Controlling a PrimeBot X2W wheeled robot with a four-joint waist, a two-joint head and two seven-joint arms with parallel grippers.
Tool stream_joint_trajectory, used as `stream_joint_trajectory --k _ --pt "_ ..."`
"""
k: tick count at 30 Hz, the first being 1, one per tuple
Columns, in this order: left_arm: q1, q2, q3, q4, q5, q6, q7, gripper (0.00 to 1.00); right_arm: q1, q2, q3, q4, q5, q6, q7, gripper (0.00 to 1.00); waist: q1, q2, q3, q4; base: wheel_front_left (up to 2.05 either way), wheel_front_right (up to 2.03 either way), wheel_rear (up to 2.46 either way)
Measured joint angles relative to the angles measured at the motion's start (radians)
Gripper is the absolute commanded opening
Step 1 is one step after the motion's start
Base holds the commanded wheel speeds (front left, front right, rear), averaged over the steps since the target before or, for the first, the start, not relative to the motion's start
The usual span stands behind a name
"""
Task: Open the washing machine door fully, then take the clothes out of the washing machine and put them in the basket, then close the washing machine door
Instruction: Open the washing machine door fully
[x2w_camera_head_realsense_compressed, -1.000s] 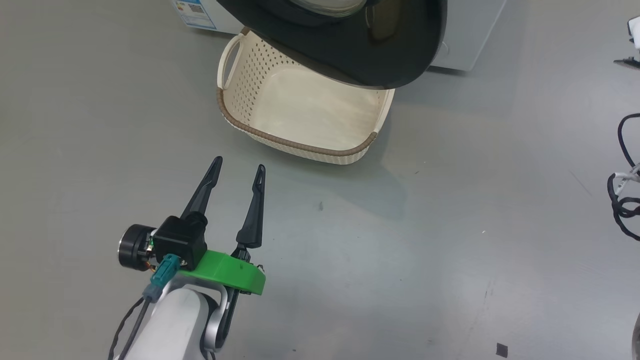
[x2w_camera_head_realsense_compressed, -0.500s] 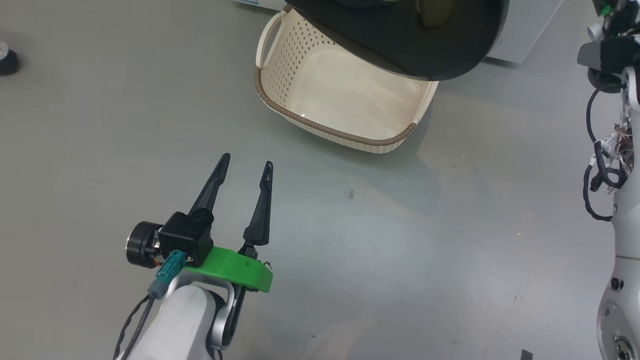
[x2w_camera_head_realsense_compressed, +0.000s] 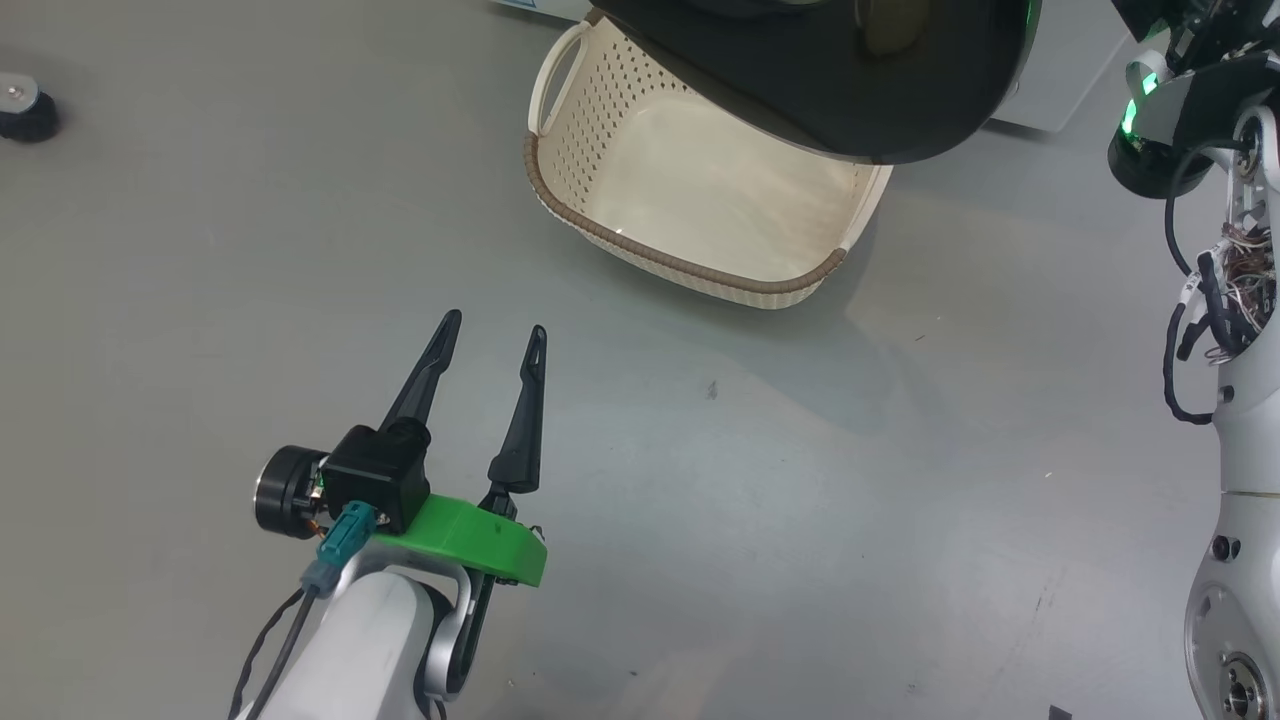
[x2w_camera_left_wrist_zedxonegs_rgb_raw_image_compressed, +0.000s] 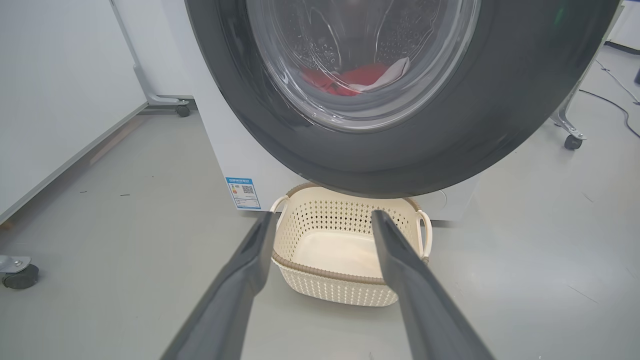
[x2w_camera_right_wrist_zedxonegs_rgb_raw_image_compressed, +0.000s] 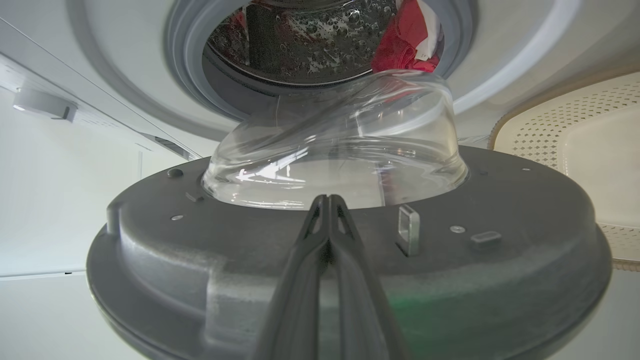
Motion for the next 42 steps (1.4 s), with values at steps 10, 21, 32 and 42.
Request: stream_joint_trajectory --k 10,21,32,42 --pt "-0.001 0.0 -0.008 0.003 0.0 0.003 0.0 1.0 0.0 0.007 -0.005 0.047 0.065 -0.012 0.092 0.0 0.0 0.0 -0.012 -0.005 0.0 0.0 0.0" --pt "-0.001 0.0 -0.01 0.007 0.0 0.006 0.0 1.0 0.013 0.017 0.002 0.085 0.107 -0.019 0.159 0.0 0.0 0.0 -0.029 -0.014 0.0 0.0 0.0" --pt "0.0 0.0 -0.01 0.022 0.0 0.009 0.0 1.0 0.064 0.035 0.023 0.119 0.125 -0.019 0.196 0.0 0.0 0.0 -0.059 -0.015 0.0 0.0 0.0" --pt "0.0 0.0 -0.009 0.03 0.001 0.009 0.0 1.0 0.095 0.046 0.062 0.135 0.154 -0.019 0.227 0.0 0.0 0.0 -0.086 -0.011 0.0 0.0 0.0"
